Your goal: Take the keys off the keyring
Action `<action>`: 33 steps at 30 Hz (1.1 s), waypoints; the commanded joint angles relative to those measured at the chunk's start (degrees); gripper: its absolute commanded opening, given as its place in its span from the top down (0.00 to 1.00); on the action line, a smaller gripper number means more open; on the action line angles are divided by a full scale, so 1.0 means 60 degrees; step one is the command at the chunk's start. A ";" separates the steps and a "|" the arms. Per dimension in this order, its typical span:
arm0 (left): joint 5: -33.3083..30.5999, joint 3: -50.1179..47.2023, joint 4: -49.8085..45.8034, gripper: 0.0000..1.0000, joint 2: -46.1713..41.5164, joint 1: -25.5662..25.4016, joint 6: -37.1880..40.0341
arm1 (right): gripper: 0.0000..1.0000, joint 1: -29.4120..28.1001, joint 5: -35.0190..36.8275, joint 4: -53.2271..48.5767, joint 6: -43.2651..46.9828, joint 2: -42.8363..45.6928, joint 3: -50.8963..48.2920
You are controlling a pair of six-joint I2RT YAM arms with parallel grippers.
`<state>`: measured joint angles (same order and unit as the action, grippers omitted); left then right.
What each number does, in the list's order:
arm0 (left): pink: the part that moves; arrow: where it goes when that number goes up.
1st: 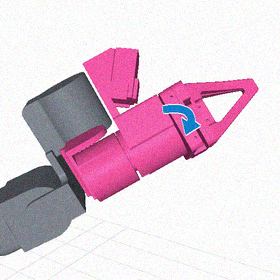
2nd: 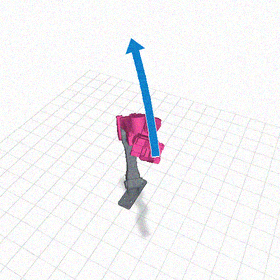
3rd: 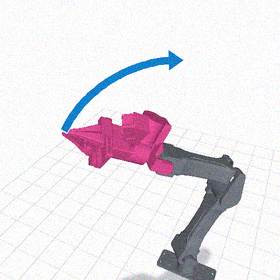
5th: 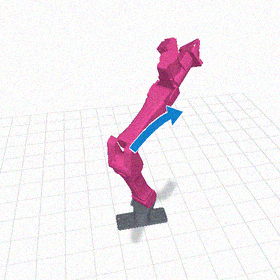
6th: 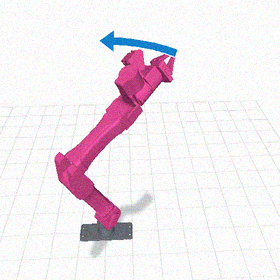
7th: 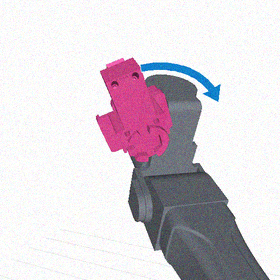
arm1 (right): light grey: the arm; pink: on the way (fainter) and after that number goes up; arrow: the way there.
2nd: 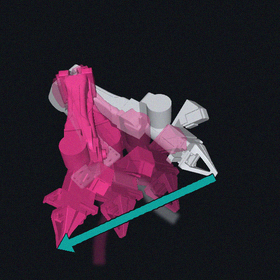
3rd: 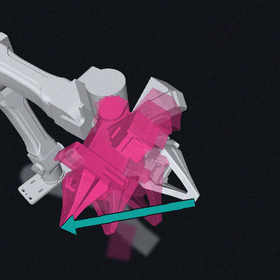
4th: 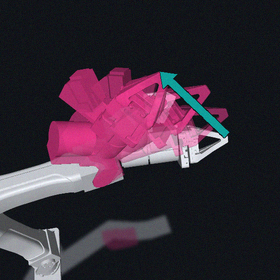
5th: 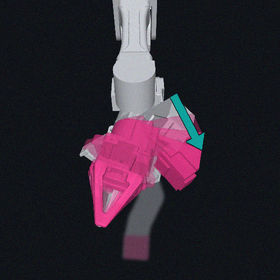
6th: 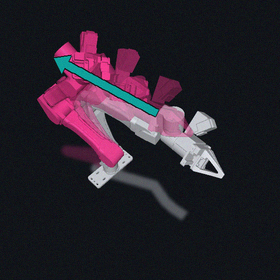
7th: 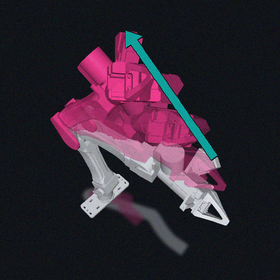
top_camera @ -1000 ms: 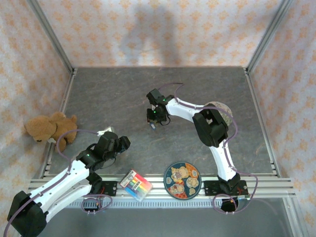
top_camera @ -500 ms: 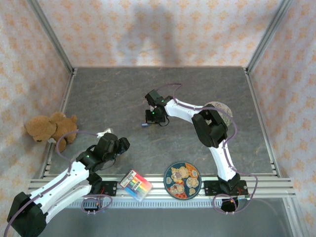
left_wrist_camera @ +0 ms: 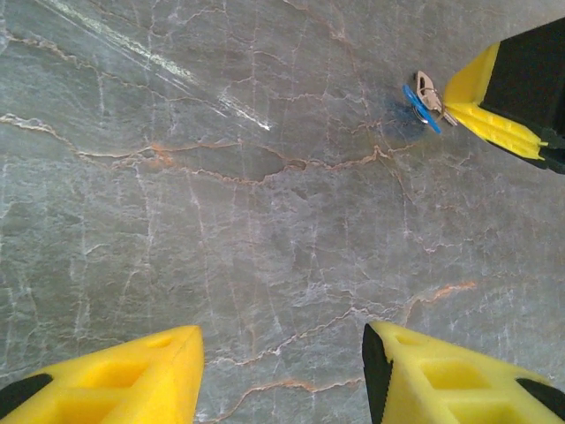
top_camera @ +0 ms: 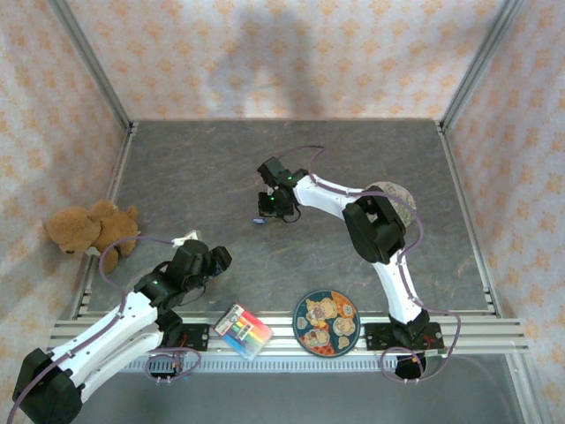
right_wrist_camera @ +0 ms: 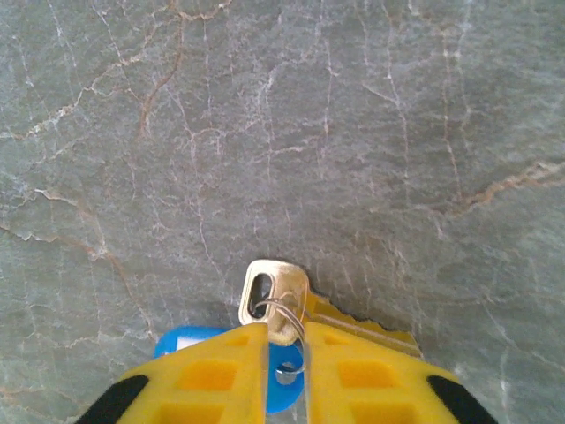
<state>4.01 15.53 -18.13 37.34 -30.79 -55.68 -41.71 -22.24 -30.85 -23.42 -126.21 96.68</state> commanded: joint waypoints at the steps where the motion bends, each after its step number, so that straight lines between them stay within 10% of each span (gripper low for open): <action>1: -0.0317 -0.0083 -0.0293 0.48 -0.0158 -0.0084 -0.0139 | 0.77 -0.0049 0.0341 -0.0200 -0.0091 -0.0175 0.0278; 33: -0.0317 0.0092 -0.0533 0.48 -0.0530 -0.0084 0.0072 | 0.98 -0.0178 0.0746 -0.0663 -0.0033 0.0330 0.0492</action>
<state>3.79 14.83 -19.22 35.20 -30.79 -55.64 -42.35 -20.80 -31.64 -24.18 -127.24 98.37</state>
